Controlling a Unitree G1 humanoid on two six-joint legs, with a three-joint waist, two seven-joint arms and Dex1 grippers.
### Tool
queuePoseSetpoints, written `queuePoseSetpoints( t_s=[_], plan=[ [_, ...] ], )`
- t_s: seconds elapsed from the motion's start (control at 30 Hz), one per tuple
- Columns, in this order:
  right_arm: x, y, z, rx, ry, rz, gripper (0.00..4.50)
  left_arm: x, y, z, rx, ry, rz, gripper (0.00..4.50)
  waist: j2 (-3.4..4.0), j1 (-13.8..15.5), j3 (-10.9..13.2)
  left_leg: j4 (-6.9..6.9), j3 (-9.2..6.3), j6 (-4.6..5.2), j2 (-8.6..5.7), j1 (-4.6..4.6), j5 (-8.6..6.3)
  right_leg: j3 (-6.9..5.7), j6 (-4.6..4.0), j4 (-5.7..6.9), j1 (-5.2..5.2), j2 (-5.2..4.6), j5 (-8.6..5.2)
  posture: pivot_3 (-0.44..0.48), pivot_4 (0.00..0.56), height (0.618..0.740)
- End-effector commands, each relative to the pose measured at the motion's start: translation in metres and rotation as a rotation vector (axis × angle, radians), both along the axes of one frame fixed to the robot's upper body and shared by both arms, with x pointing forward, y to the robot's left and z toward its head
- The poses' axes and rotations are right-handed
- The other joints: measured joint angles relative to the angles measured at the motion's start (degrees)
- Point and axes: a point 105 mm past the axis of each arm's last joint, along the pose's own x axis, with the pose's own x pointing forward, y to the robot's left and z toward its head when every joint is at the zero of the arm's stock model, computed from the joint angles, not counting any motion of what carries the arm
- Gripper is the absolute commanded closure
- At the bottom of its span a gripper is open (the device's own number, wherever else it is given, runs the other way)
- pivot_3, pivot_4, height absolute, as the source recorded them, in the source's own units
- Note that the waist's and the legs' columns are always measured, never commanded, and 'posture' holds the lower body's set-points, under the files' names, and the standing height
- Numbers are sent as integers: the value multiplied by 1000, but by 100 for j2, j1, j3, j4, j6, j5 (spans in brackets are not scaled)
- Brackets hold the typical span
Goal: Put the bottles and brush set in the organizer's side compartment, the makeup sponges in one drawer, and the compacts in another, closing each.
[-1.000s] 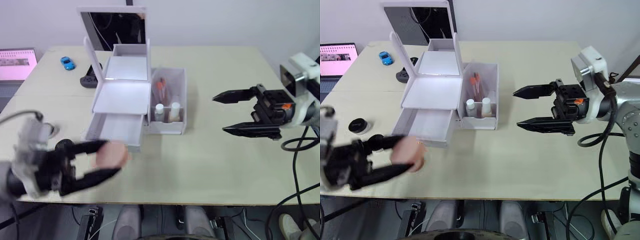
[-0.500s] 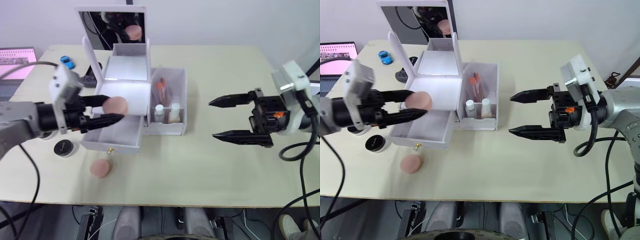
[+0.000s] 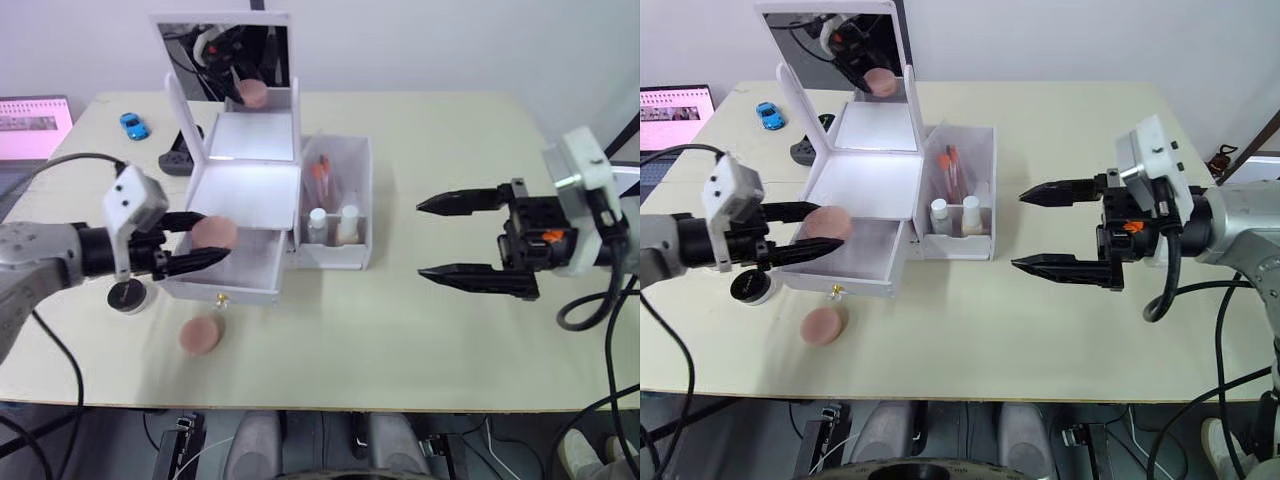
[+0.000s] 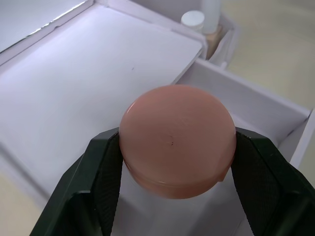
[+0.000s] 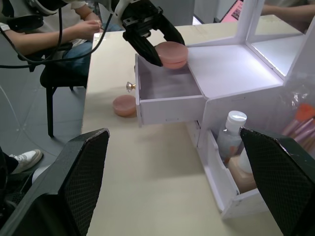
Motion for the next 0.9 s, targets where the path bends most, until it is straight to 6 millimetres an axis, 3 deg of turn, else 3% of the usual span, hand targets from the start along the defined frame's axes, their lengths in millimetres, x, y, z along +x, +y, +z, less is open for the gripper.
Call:
queuePoseSetpoints(
  t_s=[0.03, 0.23, 0.3, 0.37, 0.57, 0.73, 0.83, 0.9],
  plan=[
    [2, 2, 7, -8, -58, 16, 0, -7, -6, 8, 45, -78, -56, 1859, -1, 9, 0, 0, 0, 0, 0, 0, 0, 0, 0, 0, 0, 0, 0, 0, 150, 726],
    [7, 3, 9, -11, -79, 30, 0, -6, 4, 5, 38, -89, 0, 1859, -3, -3, -1, 3, 0, 0, 0, -2, 0, 0, 0, 0, 1, 0, 0, 0, 150, 726],
    [8, 3, 9, -11, -81, 33, 0, -6, 6, 5, 28, -99, 18, 780, -3, -1, -1, 1, 0, 0, 0, -1, 0, 0, -3, 2, 1, 0, 2, 0, 150, 726],
    [9, 3, 9, -11, -80, 35, 0, -6, 7, 5, 16, -100, 28, 71, -3, 1, -1, 1, -1, 0, 0, 0, 0, 0, -10, 6, 0, 0, 6, 0, 150, 726],
    [12, 2, 11, -4, -81, 40, 0, -9, 15, 12, -20, -98, 42, 71, -4, -2, -1, 3, -1, 0, 1, 1, 0, -1, -9, 8, 0, 0, 6, 0, 150, 726],
    [29, -6, 12, 46, -125, -30, 0, -1, 33, 24, -59, -178, 114, 71, -5, -1, -2, 7, -1, 0, 1, 6, 0, -1, -1, 16, 0, 1, 1, 0, 150, 726],
    [46, -34, 1, 19, -178, -157, 0, -1, 53, 29, -129, -193, 146, 71, -16, 9, -7, 9, -1, 0, 1, 7, 0, -1, -1, 26, 0, 0, 1, 0, 150, 726],
    [54, -55, 0, 36, -165, -226, 0, 5, 79, 36, -132, -254, 212, 71, -18, 10, -6, 8, -1, 0, 1, 8, 0, -1, -3, 32, 0, 1, 1, 0, 150, 726]
  ],
)
